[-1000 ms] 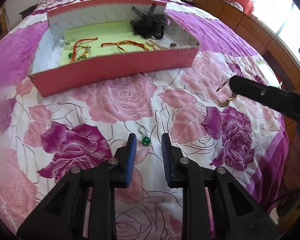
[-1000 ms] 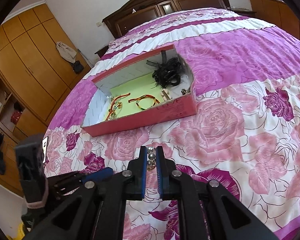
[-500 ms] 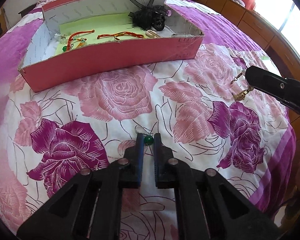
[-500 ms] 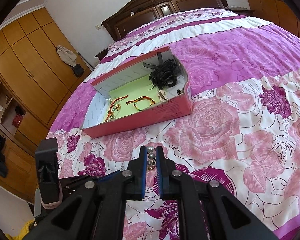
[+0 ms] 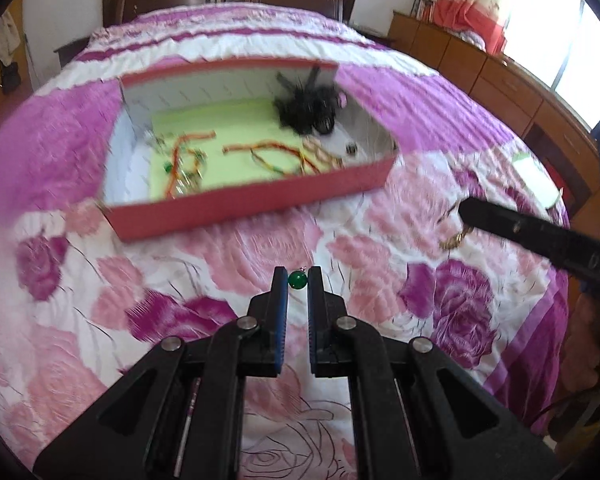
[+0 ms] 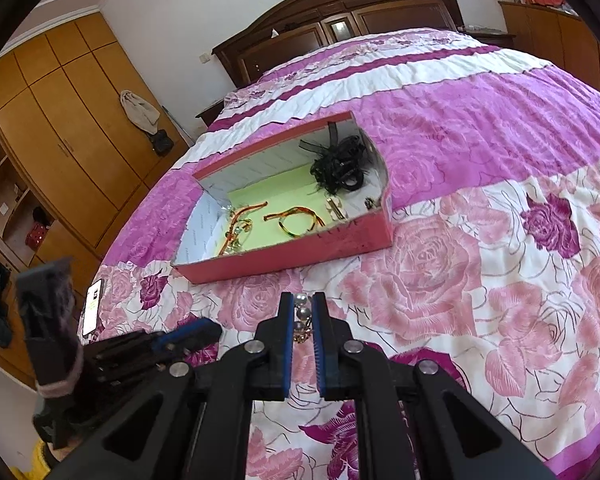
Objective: Organize jewelry
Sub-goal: 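Carry the green earring and pearl earring into the red box and open both tools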
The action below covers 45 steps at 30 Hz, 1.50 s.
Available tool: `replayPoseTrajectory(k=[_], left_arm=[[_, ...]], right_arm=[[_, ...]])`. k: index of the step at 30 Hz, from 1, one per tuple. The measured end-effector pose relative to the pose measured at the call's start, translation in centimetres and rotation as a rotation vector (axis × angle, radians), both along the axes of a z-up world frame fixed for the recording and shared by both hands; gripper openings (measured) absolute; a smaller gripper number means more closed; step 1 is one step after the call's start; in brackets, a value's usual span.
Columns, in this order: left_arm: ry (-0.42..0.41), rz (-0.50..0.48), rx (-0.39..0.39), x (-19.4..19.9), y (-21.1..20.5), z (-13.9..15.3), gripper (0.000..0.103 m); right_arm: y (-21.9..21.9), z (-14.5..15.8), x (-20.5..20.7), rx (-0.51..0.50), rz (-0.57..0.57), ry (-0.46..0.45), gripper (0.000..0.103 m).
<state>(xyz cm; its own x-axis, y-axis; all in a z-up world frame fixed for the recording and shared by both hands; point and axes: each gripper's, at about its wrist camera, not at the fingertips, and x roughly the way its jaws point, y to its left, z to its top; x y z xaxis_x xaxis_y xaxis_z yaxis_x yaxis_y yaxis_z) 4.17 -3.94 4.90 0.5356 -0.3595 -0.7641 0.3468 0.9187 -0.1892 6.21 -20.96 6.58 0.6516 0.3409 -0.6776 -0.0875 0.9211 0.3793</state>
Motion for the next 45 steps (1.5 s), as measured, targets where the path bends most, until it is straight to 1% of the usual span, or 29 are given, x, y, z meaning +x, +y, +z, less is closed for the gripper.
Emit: replayPoseTrajectory(k=[5, 12, 18, 23, 28, 31, 37, 45], left_arm=[[-0.066, 0.033, -0.008, 0.9, 1.1, 2.1, 0.001], [-0.127, 0.087, -0.008, 2.9, 2.5, 3.7, 0.001], [-0.164, 0.129, -0.005, 5.1, 3.4, 4.3, 0.001], [-0.170, 0.156, -0.001, 7.0, 3.7, 3.8, 0.001], [-0.152, 0.175, 0.011, 8.6, 3.6, 2.1, 0.001], [-0.137, 0.183, 0.018, 9.3, 3.5, 0.9, 0.001], [-0.076, 0.199, 0.022, 10.6, 3.6, -1.7, 0.001], [-0.030, 0.209, 0.024, 11.4, 3.7, -3.5, 0.001]], right_arm=[[0.8, 0.9, 0.7, -0.009, 0.019, -0.022, 0.010], [2.1, 2.5, 2.5, -0.028, 0.047, -0.062, 0.010], [2.8, 3.7, 4.8, -0.043, 0.059, -0.096, 0.010], [3.2, 3.9, 6.8, -0.047, 0.061, -0.110, 0.010], [3.5, 2.5, 9.2, -0.050, 0.057, -0.090, 0.010], [3.6, 1.0, 10.5, -0.052, 0.054, -0.065, 0.010], [3.7, -1.8, 12.3, -0.071, 0.050, -0.013, 0.010], [3.4, -4.4, 13.8, -0.082, 0.046, 0.040, 0.010]])
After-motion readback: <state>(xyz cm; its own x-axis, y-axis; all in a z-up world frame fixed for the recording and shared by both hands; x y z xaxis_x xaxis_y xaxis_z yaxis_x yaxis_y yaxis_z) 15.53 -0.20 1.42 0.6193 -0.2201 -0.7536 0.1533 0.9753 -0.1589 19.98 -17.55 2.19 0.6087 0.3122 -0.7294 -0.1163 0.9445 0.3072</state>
